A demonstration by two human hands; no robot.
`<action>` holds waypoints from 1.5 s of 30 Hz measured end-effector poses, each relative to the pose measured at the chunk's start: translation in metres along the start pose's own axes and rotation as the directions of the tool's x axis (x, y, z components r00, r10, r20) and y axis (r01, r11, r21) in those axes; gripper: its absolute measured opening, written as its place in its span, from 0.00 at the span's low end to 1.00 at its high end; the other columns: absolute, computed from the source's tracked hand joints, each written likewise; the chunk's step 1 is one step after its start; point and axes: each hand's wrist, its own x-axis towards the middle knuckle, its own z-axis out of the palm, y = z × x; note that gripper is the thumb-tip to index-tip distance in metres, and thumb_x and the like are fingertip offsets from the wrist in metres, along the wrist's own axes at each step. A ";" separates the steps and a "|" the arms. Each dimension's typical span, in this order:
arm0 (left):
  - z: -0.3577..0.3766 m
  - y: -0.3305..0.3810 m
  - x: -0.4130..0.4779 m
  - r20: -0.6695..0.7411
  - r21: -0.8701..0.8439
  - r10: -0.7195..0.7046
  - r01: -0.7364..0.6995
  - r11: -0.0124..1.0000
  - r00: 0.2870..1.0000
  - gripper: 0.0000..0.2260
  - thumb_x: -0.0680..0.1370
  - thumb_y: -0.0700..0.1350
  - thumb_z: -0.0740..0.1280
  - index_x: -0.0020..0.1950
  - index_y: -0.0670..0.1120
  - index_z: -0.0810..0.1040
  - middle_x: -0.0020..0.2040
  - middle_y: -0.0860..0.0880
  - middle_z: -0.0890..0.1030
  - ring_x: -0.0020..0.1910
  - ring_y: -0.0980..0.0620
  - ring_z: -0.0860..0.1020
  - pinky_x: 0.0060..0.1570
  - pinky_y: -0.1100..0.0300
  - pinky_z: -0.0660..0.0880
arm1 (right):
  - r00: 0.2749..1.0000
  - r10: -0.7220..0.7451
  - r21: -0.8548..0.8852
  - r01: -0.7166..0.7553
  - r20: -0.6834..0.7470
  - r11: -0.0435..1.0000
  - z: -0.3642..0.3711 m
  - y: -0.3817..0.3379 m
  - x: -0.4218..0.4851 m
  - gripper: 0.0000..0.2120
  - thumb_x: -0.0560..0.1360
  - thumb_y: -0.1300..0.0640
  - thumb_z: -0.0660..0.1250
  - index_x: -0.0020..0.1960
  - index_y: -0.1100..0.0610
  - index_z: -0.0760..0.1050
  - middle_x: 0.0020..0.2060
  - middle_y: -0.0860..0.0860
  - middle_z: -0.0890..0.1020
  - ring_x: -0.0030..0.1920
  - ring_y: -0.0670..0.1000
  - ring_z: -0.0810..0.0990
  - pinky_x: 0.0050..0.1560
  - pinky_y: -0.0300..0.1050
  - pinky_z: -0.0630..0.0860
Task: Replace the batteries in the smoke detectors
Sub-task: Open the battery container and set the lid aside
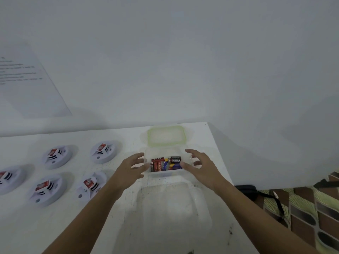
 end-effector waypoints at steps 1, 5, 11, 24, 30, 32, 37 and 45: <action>0.000 -0.001 -0.005 0.003 0.035 0.009 -0.009 0.999 1.000 0.25 0.79 0.49 0.70 0.75 0.50 0.68 0.69 0.50 0.75 0.59 0.51 0.79 0.52 0.59 0.79 | 1.000 -0.008 0.014 0.008 0.018 1.000 -0.002 -0.001 -0.005 0.27 0.74 0.40 0.72 0.71 0.37 0.69 0.65 0.44 0.70 0.62 0.45 0.74 0.58 0.42 0.74; -0.001 -0.015 -0.035 0.101 0.102 0.063 -0.073 0.992 0.993 0.33 0.71 0.60 0.74 0.74 0.63 0.66 0.67 0.59 0.74 0.60 0.56 0.80 0.54 0.60 0.79 | 0.989 -0.044 0.093 0.032 0.139 0.995 -0.007 0.001 -0.025 0.32 0.69 0.45 0.79 0.69 0.34 0.69 0.68 0.38 0.67 0.66 0.41 0.70 0.58 0.40 0.77; 0.010 -0.036 -0.069 0.180 0.277 0.150 -0.196 0.941 0.972 0.20 0.70 0.63 0.73 0.61 0.66 0.76 0.63 0.67 0.74 0.59 0.62 0.78 0.53 0.64 0.79 | 0.966 -0.065 0.021 0.062 0.251 0.998 -0.004 0.013 -0.039 0.39 0.65 0.54 0.83 0.69 0.35 0.70 0.71 0.40 0.62 0.68 0.39 0.67 0.56 0.33 0.74; 0.016 -0.033 -0.039 -0.091 0.593 0.456 -0.319 0.739 0.886 0.19 0.76 0.51 0.73 0.67 0.58 0.76 0.51 0.58 0.75 0.42 0.61 0.76 0.39 0.74 0.70 | 0.985 -0.161 -0.291 0.171 0.056 0.941 0.001 0.013 -0.021 0.24 0.70 0.47 0.79 0.63 0.42 0.76 0.61 0.43 0.72 0.58 0.43 0.75 0.55 0.40 0.77; 0.019 -0.026 -0.023 -0.096 0.671 0.428 -0.258 0.695 0.899 0.13 0.80 0.53 0.67 0.65 0.57 0.78 0.51 0.57 0.72 0.38 0.59 0.75 0.38 0.71 0.73 | 0.980 -0.201 -0.425 0.182 0.000 0.887 -0.001 0.007 -0.011 0.14 0.71 0.44 0.77 0.54 0.45 0.79 0.56 0.42 0.73 0.51 0.44 0.77 0.51 0.41 0.77; 0.021 -0.025 -0.019 -0.099 0.673 0.453 -0.275 0.686 0.886 0.10 0.80 0.50 0.68 0.62 0.54 0.81 0.48 0.56 0.72 0.37 0.59 0.75 0.37 0.72 0.70 | 0.979 -0.202 -0.454 0.175 -0.010 0.873 0.000 0.003 -0.007 0.13 0.71 0.44 0.76 0.52 0.46 0.79 0.54 0.43 0.73 0.50 0.45 0.77 0.48 0.40 0.75; 0.026 -0.028 -0.015 -0.096 0.639 0.476 -0.313 0.702 0.874 0.10 0.80 0.45 0.70 0.61 0.50 0.83 0.46 0.55 0.74 0.40 0.58 0.75 0.40 0.76 0.65 | 0.984 -0.179 -0.460 0.151 -0.017 0.875 -0.002 -0.001 -0.002 0.13 0.70 0.44 0.78 0.48 0.47 0.78 0.51 0.44 0.73 0.48 0.44 0.76 0.47 0.39 0.74; 0.023 -0.025 -0.020 -0.089 0.587 0.477 -0.341 0.734 0.875 0.12 0.78 0.48 0.72 0.61 0.52 0.83 0.43 0.57 0.76 0.41 0.59 0.77 0.42 0.73 0.69 | 0.991 -0.117 -0.378 0.087 -0.057 0.922 -0.003 -0.002 -0.004 0.15 0.67 0.43 0.79 0.48 0.48 0.78 0.57 0.45 0.70 0.57 0.47 0.71 0.55 0.40 0.70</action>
